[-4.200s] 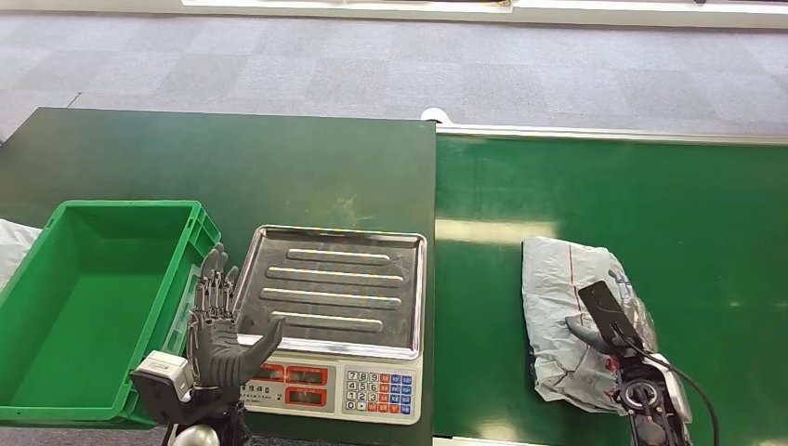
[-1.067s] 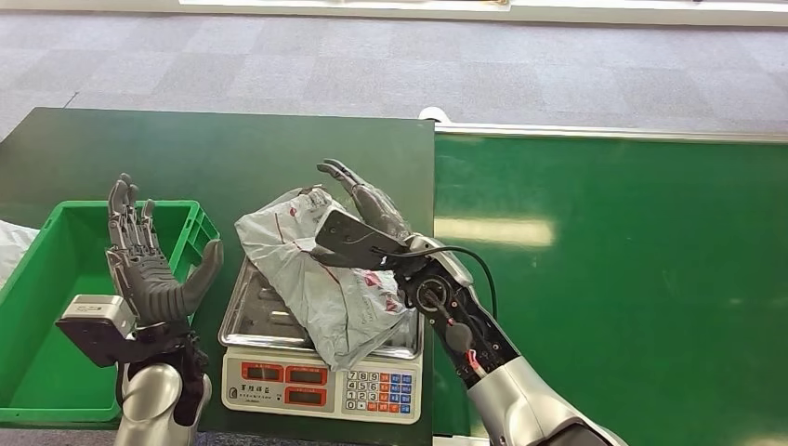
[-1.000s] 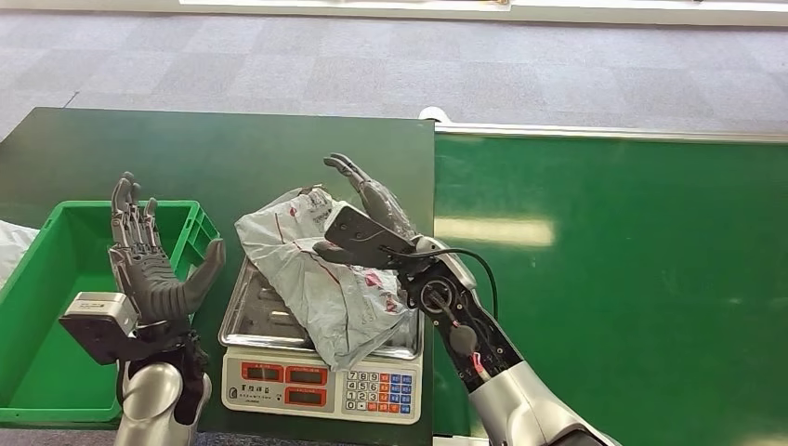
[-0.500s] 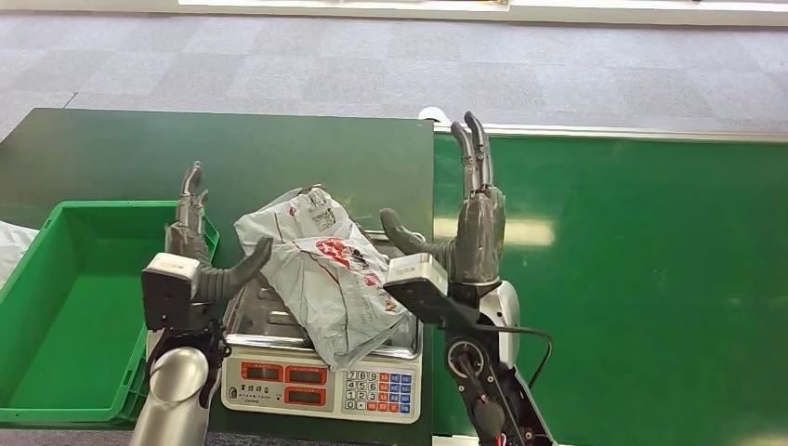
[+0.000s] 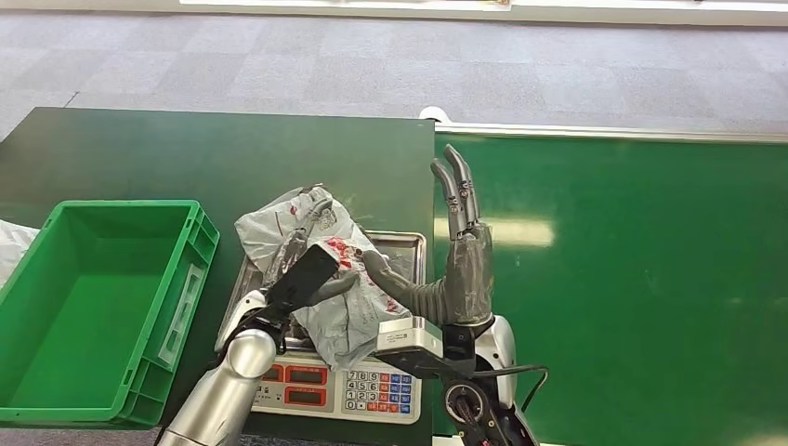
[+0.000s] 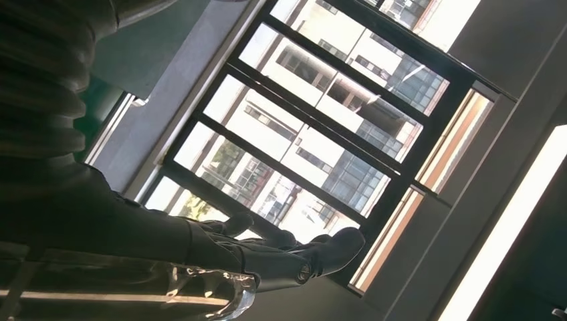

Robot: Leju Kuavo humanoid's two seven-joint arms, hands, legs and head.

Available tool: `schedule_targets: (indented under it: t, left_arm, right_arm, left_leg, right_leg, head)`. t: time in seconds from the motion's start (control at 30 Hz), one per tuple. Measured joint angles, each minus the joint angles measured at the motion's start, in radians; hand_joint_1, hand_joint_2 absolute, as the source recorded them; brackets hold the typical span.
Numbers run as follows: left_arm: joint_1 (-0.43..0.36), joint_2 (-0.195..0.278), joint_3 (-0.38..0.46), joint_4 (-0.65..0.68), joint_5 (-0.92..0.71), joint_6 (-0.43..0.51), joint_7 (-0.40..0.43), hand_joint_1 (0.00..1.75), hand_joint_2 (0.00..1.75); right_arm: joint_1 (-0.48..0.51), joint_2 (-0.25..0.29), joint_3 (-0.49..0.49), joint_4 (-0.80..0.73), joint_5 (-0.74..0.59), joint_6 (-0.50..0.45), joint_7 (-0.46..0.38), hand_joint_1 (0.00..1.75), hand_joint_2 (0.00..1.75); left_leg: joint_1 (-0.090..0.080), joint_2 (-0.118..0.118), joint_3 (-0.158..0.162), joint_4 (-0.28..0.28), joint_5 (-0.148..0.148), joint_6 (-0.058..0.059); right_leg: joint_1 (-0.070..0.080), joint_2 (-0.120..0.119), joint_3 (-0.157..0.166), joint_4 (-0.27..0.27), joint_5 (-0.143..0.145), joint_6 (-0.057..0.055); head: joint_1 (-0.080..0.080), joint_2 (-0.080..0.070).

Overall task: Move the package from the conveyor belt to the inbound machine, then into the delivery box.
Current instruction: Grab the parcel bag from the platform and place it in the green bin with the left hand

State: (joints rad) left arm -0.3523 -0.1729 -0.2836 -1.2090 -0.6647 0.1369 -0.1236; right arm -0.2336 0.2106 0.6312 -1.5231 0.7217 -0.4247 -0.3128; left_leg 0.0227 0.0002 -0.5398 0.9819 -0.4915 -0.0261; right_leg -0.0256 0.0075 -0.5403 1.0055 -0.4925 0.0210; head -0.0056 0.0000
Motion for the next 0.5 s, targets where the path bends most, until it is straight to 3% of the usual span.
schedule_targets:
  t: [0.1, 0.17, 0.5]
  left_arm:
    - [-0.038, -0.005, -0.020, 0.092, -0.056, -0.075, 0.036, 1.37, 1.75]
    - [-0.063, -0.011, -0.026, 0.145, -0.068, -0.106, 0.038, 1.64, 1.75]
    - [-0.133, -0.018, -0.030, 0.267, -0.074, -0.141, 0.022, 1.54, 1.75]
  right_arm:
    - [0.001, -0.003, 0.006, 0.000, 0.000, 0.011, -0.005, 0.00, 1.75]
    - [0.001, -0.004, 0.009, 0.000, 0.000, 0.019, -0.007, 0.00, 1.75]
    - [0.000, -0.012, 0.018, 0.008, -0.001, 0.039, -0.014, 0.00, 1.75]
  left_leg:
    - [0.000, 0.000, 0.000, 0.000, 0.000, 0.000]
    - [0.000, 0.000, 0.000, 0.000, 0.000, 0.000]
    - [0.000, -0.005, 0.004, 0.000, 0.001, 0.000]
  right_leg:
    - [0.000, 0.000, 0.000, 0.000, 0.000, 0.000]
    - [0.000, 0.000, 0.001, 0.000, 0.000, 0.000]
    - [0.000, -0.004, 0.007, 0.000, 0.000, 0.000]
  head:
    - [0.000, 0.000]
    - [0.000, 0.000]
    - [0.000, 0.000]
